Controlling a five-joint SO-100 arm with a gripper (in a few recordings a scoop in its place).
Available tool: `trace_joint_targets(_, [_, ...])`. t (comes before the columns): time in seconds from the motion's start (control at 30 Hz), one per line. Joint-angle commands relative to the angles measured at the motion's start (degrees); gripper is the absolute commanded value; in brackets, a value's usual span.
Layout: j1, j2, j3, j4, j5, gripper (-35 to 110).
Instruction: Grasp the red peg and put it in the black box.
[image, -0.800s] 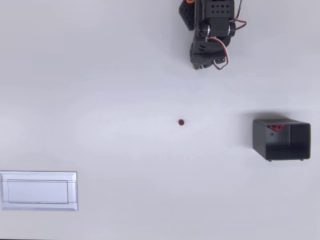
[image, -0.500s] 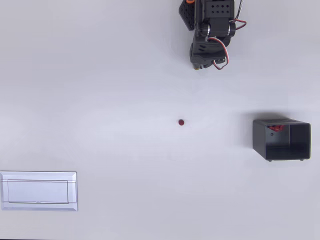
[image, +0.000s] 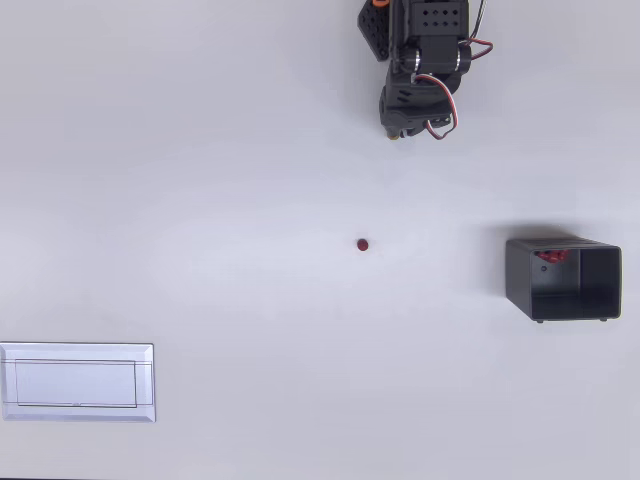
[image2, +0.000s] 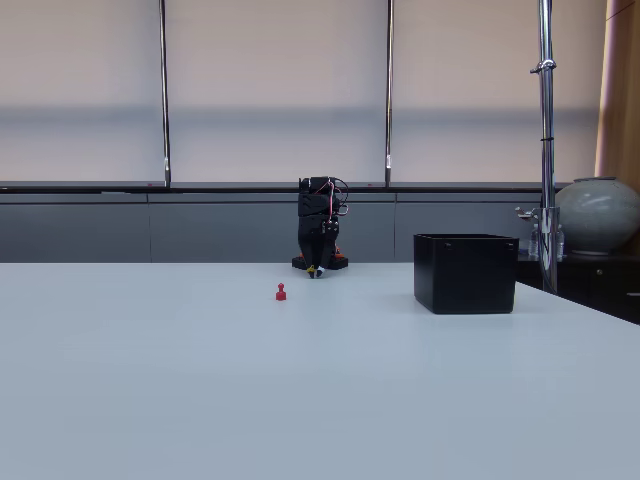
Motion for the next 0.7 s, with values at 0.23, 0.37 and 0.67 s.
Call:
trace_joint_targets(0.23, [7.0,-0.6,0.5,2.1,4.0,0])
trace_joint_targets(0.37, [8.5,-0.4,0.5,1.3,4.4,2])
trace_joint_targets(0.67, [11.3,27.3,0.6,-32.8,5.5,5])
